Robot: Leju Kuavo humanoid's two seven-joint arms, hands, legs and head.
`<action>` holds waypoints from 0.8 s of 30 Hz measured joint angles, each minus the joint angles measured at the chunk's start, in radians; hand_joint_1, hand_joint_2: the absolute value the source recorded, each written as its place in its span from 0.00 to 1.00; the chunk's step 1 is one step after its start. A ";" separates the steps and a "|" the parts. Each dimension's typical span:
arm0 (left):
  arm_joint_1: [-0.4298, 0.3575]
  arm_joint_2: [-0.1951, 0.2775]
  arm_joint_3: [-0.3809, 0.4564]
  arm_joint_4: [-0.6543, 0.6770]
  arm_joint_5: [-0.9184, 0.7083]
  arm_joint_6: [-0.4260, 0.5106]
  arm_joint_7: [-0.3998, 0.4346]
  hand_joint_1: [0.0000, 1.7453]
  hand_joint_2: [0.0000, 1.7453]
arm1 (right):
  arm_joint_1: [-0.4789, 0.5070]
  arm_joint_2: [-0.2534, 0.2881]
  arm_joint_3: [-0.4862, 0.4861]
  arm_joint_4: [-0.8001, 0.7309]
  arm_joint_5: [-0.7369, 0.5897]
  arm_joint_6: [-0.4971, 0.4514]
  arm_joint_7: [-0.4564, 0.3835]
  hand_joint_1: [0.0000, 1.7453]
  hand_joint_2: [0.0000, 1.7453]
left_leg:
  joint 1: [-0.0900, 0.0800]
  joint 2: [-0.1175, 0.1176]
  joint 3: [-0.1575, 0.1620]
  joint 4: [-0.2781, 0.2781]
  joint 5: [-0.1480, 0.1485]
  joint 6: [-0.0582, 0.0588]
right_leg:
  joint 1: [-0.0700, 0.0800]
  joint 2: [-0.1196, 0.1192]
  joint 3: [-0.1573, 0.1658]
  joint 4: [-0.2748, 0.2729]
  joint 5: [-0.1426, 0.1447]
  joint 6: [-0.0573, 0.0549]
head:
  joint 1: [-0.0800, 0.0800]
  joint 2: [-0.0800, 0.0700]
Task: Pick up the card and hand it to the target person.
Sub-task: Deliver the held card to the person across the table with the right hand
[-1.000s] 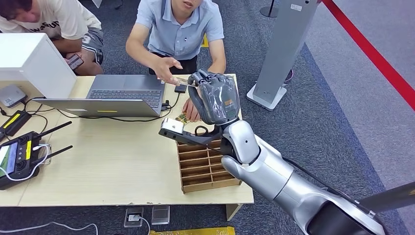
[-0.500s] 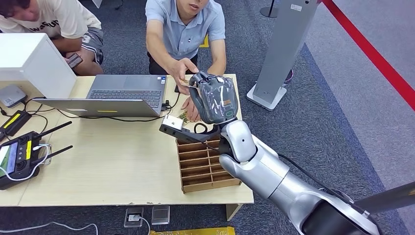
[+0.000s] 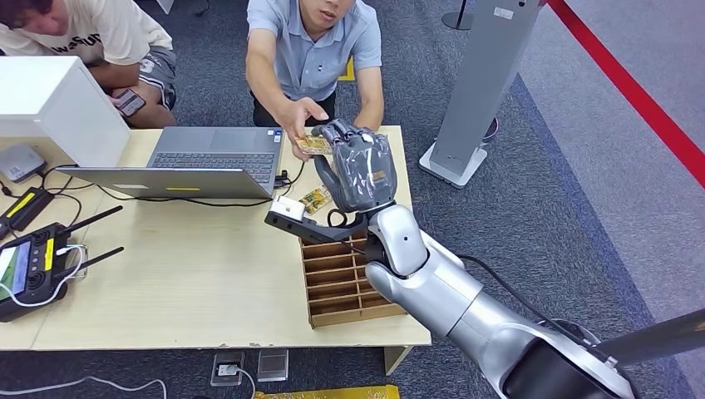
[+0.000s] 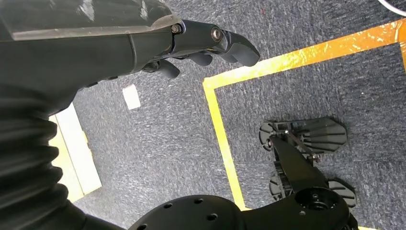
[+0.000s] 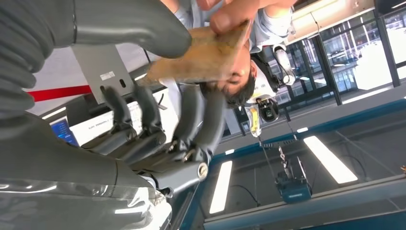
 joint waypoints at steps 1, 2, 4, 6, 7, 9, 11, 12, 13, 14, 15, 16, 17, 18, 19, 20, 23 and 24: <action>0.000 0.000 0.000 0.000 0.000 -0.002 -0.002 0.00 0.00 | 0.000 0.002 0.000 0.003 -0.003 -0.001 -0.001 0.00 1.00 | 0.000 0.000 0.000 0.000 0.000 0.000 | 0.000 0.000 0.000 0.000 0.000 0.000 | 0.000 0.000; 0.000 0.000 0.000 0.000 0.000 -0.003 -0.003 0.00 0.00 | 0.000 0.003 0.000 0.006 -0.007 -0.003 -0.002 0.00 1.00 | 0.000 0.000 0.000 0.000 0.000 0.000 | 0.000 0.000 0.000 0.000 0.000 0.000 | 0.000 0.000; 0.000 0.000 0.000 0.000 0.004 -0.002 -0.004 0.00 0.00 | 0.000 0.006 -0.001 0.010 -0.025 -0.009 -0.008 0.00 1.00 | 0.000 0.000 0.000 0.000 0.000 0.000 | 0.000 0.000 0.000 0.000 0.000 0.000 | -0.001 0.000; 0.000 0.000 0.000 0.000 0.012 0.003 -0.003 0.00 0.00 | 0.000 0.009 -0.004 0.012 -0.047 -0.015 -0.016 0.00 1.00 | 0.000 0.000 0.000 0.000 0.000 0.000 | 0.000 0.000 0.000 0.000 0.000 0.000 | -0.001 0.000; 0.000 0.000 0.000 0.000 0.015 0.005 -0.002 0.00 0.00 | 0.000 0.009 -0.005 0.012 -0.058 -0.018 -0.020 0.00 1.00 | 0.000 0.000 0.000 0.000 0.000 0.000 | 0.000 0.000 0.000 0.000 0.000 0.000 | -0.001 0.000; 0.001 0.000 0.000 0.000 0.020 0.010 0.000 0.00 0.00 | 0.001 0.009 -0.008 0.007 -0.079 -0.023 -0.025 0.00 1.00 | 0.000 0.000 0.000 0.000 0.000 0.000 | 0.000 0.000 0.000 0.000 0.000 0.000 | 0.000 0.000; 0.002 0.000 0.000 0.000 0.025 0.014 0.002 0.00 0.00 | 0.004 0.008 -0.012 -0.007 -0.099 -0.027 -0.027 0.00 1.00 | 0.000 0.000 0.000 0.000 0.000 0.000 | 0.000 0.000 0.000 0.000 0.000 0.000 | 0.000 0.000; 0.002 0.000 0.000 0.000 0.026 0.016 0.003 0.00 0.00 | 0.007 0.007 -0.015 -0.018 -0.105 -0.027 -0.027 0.00 1.00 | 0.000 0.000 0.000 0.000 0.000 0.000 | 0.000 0.000 0.000 0.000 0.000 0.000 | 0.000 0.000; 0.002 0.000 0.000 0.000 0.028 0.017 0.004 0.00 0.00 | 0.011 0.005 -0.018 -0.031 -0.109 -0.027 -0.024 0.00 1.00 | 0.000 0.000 0.000 0.000 0.000 0.000 | 0.000 0.000 0.000 0.000 0.000 0.000 | 0.000 0.000; 0.002 0.000 0.000 0.000 0.029 0.019 0.005 0.00 0.00 | 0.016 0.001 -0.022 -0.046 -0.111 -0.026 -0.019 0.00 1.00 | 0.000 0.000 0.000 0.000 0.000 0.000 | 0.000 0.000 0.000 0.000 0.000 0.000 | 0.000 0.000; 0.003 0.000 0.000 0.000 0.031 0.020 0.005 0.00 0.00 | 0.024 -0.004 -0.026 -0.063 -0.113 -0.024 -0.012 0.00 1.00 | 0.000 0.000 0.000 0.000 0.000 0.000 | 0.000 0.000 0.000 0.000 0.000 0.000 | -0.001 0.000; 0.004 0.000 0.000 0.000 0.033 0.021 0.006 0.00 0.00 | 0.032 -0.012 -0.031 -0.085 -0.120 -0.018 -0.004 0.00 1.00 | 0.000 0.000 0.000 0.000 0.000 0.000 | 0.000 0.000 0.000 0.000 0.000 0.000 | 0.000 0.000; 0.004 0.000 0.000 0.000 0.035 0.023 0.006 0.00 0.00 | 0.041 -0.021 -0.035 -0.109 -0.140 -0.010 0.002 0.00 1.00 | 0.000 0.000 0.001 0.000 0.000 0.000 | 0.000 0.000 0.000 0.000 0.000 0.000 | 0.000 0.000; 0.005 0.000 0.000 0.000 0.038 0.024 0.006 0.00 0.00 | 0.052 -0.030 -0.039 -0.135 -0.176 0.001 0.004 0.00 1.00 | 0.000 0.000 0.001 0.000 0.000 0.000 | 0.000 0.000 0.000 0.000 0.000 0.000 | 0.000 0.000; 0.006 0.000 0.000 0.000 0.042 0.025 0.006 0.00 0.00 | 0.064 -0.041 -0.045 -0.165 -0.226 0.012 0.003 0.00 1.00 | 0.000 0.000 0.001 0.000 0.000 0.000 | 0.000 0.000 0.000 0.000 0.000 0.000 | 0.000 0.000; 0.007 0.000 0.000 0.000 0.046 0.026 0.006 0.00 0.00 | 0.078 -0.052 -0.051 -0.195 -0.284 0.021 -0.004 0.00 1.00 | 0.000 0.000 0.001 0.000 0.000 0.000 | 0.000 0.000 0.000 0.000 0.000 0.000 | 0.000 0.000; 0.010 0.000 0.000 0.000 0.055 0.030 0.007 0.00 0.00 | 0.128 -0.089 -0.071 -0.285 -0.470 0.028 -0.055 0.00 1.00 | 0.000 0.000 0.001 0.000 0.000 0.000 | 0.000 0.000 0.000 -0.001 0.000 0.000 | 0.001 0.000; 0.011 0.000 0.000 0.000 0.056 0.031 0.008 0.00 0.00 | 0.145 -0.102 -0.078 -0.316 -0.539 0.026 -0.082 0.00 1.00 | 0.000 0.001 0.001 0.000 0.000 0.000 | 0.000 0.000 0.000 -0.001 0.000 0.000 | 0.000 0.000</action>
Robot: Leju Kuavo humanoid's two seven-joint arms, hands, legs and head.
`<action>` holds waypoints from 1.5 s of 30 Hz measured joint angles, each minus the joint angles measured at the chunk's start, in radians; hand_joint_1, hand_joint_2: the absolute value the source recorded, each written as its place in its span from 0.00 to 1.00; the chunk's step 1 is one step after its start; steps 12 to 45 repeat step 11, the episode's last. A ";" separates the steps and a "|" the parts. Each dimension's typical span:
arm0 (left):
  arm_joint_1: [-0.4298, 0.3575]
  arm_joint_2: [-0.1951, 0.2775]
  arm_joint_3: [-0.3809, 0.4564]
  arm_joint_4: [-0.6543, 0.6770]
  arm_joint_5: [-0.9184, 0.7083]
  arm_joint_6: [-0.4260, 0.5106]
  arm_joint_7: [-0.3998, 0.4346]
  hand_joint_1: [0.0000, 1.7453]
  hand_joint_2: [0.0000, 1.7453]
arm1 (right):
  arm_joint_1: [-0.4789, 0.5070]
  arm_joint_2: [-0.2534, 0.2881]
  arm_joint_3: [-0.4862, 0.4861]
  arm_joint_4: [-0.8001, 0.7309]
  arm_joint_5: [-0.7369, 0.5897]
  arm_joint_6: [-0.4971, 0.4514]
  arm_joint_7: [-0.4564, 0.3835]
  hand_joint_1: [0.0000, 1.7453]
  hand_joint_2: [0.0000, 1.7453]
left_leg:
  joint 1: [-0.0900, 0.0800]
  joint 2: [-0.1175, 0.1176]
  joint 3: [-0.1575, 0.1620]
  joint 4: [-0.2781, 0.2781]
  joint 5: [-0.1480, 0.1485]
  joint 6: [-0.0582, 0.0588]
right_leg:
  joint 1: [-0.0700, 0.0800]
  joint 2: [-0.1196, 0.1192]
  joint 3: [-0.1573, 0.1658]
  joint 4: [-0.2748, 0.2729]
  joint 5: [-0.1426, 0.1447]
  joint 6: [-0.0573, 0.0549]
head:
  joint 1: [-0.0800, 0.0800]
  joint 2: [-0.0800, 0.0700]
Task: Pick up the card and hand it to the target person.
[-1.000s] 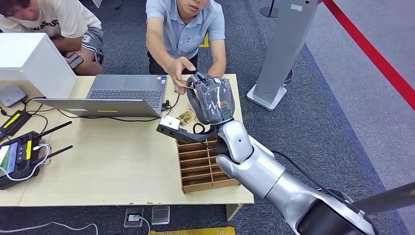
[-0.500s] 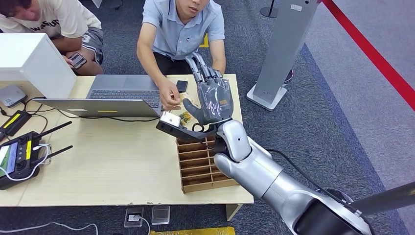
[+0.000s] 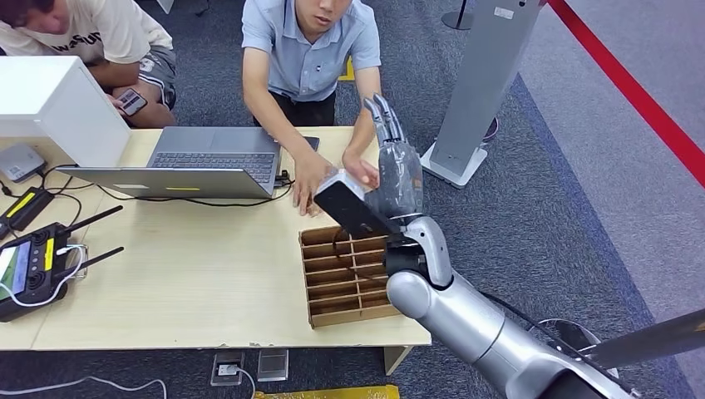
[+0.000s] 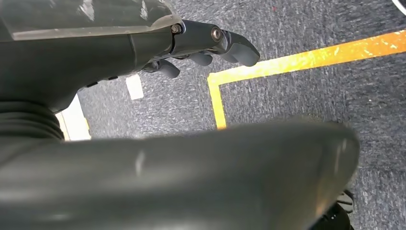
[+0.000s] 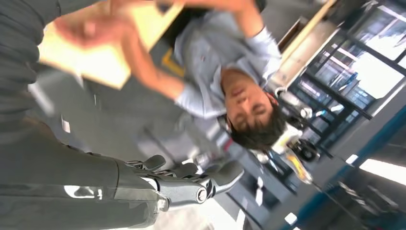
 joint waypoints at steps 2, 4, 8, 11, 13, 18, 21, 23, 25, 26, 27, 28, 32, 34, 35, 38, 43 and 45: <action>0.001 0.000 0.000 0.000 0.005 0.002 0.002 0.00 0.00 | 0.047 -0.029 -0.018 -0.071 -0.163 0.001 -0.062 0.00 1.00 | 0.000 0.000 0.000 0.000 0.000 0.000 | 0.000 0.000 0.000 0.000 0.000 0.000 | -0.001 0.000; 0.003 0.000 0.000 0.000 0.011 0.005 0.007 0.00 0.00 | 0.111 -0.064 -0.041 -0.148 -0.349 0.025 -0.115 0.00 1.00 | 0.000 0.000 0.000 0.000 0.000 0.000 | 0.000 -0.001 0.000 0.000 0.000 0.000 | 0.000 0.000; 0.004 0.001 0.001 0.000 0.018 0.012 0.014 0.00 0.00 | 0.230 -0.127 -0.086 -0.270 -0.585 0.106 -0.157 0.00 1.00 | 0.000 0.000 -0.001 0.000 -0.001 0.000 | 0.000 0.000 0.000 0.000 0.000 0.000 | 0.000 0.000; 0.004 0.001 0.001 0.000 0.018 0.013 0.015 0.00 0.00 | 0.284 -0.161 -0.107 -0.326 -0.640 0.147 -0.155 0.00 1.00 | 0.000 0.000 -0.001 0.000 -0.001 0.000 | 0.000 0.000 0.000 -0.001 0.000 0.000 | 0.000 0.000; 0.004 0.001 0.001 0.000 0.018 0.013 0.015 0.00 0.00 | 0.284 -0.161 -0.107 -0.326 -0.640 0.147 -0.155 0.00 1.00 | 0.000 0.000 -0.001 0.000 -0.001 0.000 | 0.000 0.000 0.000 -0.001 0.000 0.000 | 0.000 0.000; 0.004 0.001 0.001 0.000 0.018 0.013 0.015 0.00 0.00 | 0.284 -0.161 -0.107 -0.326 -0.640 0.147 -0.155 0.00 1.00 | 0.000 0.000 -0.001 0.000 -0.001 0.000 | 0.000 0.000 0.000 -0.001 0.000 0.000 | 0.000 0.000; 0.004 0.001 0.001 0.000 0.018 0.013 0.015 0.00 0.00 | 0.284 -0.161 -0.107 -0.326 -0.640 0.147 -0.155 0.00 1.00 | 0.000 0.000 -0.001 0.000 -0.001 0.000 | 0.000 0.000 0.000 -0.001 0.000 0.000 | 0.000 0.000; 0.004 0.001 0.001 0.000 0.018 0.013 0.015 0.00 0.00 | 0.284 -0.161 -0.107 -0.326 -0.640 0.147 -0.155 0.00 1.00 | 0.000 0.000 -0.001 0.000 -0.001 0.000 | 0.000 0.000 0.000 -0.001 0.000 0.000 | 0.000 0.000; 0.004 0.001 0.001 0.000 0.018 0.013 0.015 0.00 0.00 | 0.284 -0.161 -0.107 -0.326 -0.640 0.147 -0.155 0.00 1.00 | 0.000 0.000 -0.001 0.000 -0.001 0.000 | 0.000 0.000 0.000 -0.001 0.000 0.000 | 0.000 0.000; 0.004 0.001 0.001 0.000 0.018 0.013 0.015 0.00 0.00 | 0.284 -0.161 -0.107 -0.326 -0.640 0.147 -0.155 0.00 1.00 | 0.000 0.000 -0.001 0.000 -0.001 0.000 | 0.000 0.000 0.000 -0.001 0.000 0.000 | 0.000 0.000; 0.004 0.001 0.001 0.000 0.018 0.013 0.015 0.00 0.00 | 0.284 -0.161 -0.107 -0.326 -0.640 0.147 -0.155 0.00 1.00 | 0.000 0.000 -0.001 0.000 -0.001 0.000 | 0.000 0.000 0.000 -0.001 0.000 0.000 | 0.000 0.000; 0.004 0.001 0.001 0.000 0.018 0.013 0.015 0.00 0.00 | 0.284 -0.161 -0.107 -0.326 -0.640 0.147 -0.155 0.00 1.00 | 0.000 0.000 -0.001 0.000 -0.001 0.000 | 0.000 0.000 0.000 -0.001 0.000 0.000 | 0.000 0.000; 0.004 0.001 0.001 0.000 0.018 0.013 0.015 0.00 0.00 | 0.284 -0.161 -0.107 -0.326 -0.640 0.147 -0.155 0.00 1.00 | 0.000 0.000 -0.001 0.000 -0.001 0.000 | 0.000 0.000 0.000 -0.001 0.000 0.000 | 0.000 0.000; 0.004 0.001 0.001 0.000 0.018 0.013 0.015 0.00 0.00 | 0.284 -0.161 -0.107 -0.326 -0.640 0.147 -0.155 0.00 1.00 | 0.000 0.000 -0.001 0.000 -0.001 0.000 | 0.000 0.000 0.000 -0.001 0.000 0.000 | 0.000 0.000; 0.004 0.001 0.001 0.000 0.018 0.013 0.015 0.00 0.00 | 0.284 -0.161 -0.107 -0.326 -0.640 0.147 -0.155 0.00 1.00 | 0.000 0.000 -0.001 0.000 -0.001 0.000 | 0.000 0.000 0.000 -0.001 0.000 0.000 | 0.000 0.000; 0.004 0.001 0.001 0.000 0.018 0.013 0.015 0.00 0.00 | 0.284 -0.161 -0.107 -0.326 -0.640 0.147 -0.155 0.00 1.00 | 0.000 0.000 -0.001 0.000 -0.001 0.000 | 0.000 0.000 0.000 -0.001 0.000 0.000 | 0.000 0.000; 0.004 0.001 0.001 0.000 0.018 0.013 0.015 0.00 0.00 | 0.284 -0.161 -0.107 -0.326 -0.640 0.147 -0.155 0.00 1.00 | 0.000 0.000 -0.001 0.000 -0.001 0.000 | 0.000 0.000 0.000 -0.001 0.000 0.000 | 0.000 0.000; 0.004 0.001 0.001 0.000 0.018 0.013 0.015 0.00 0.00 | 0.284 -0.161 -0.107 -0.326 -0.640 0.147 -0.155 0.00 1.00 | 0.000 0.000 -0.001 0.000 -0.001 0.000 | 0.000 0.000 0.000 -0.001 0.000 0.000 | 0.000 0.000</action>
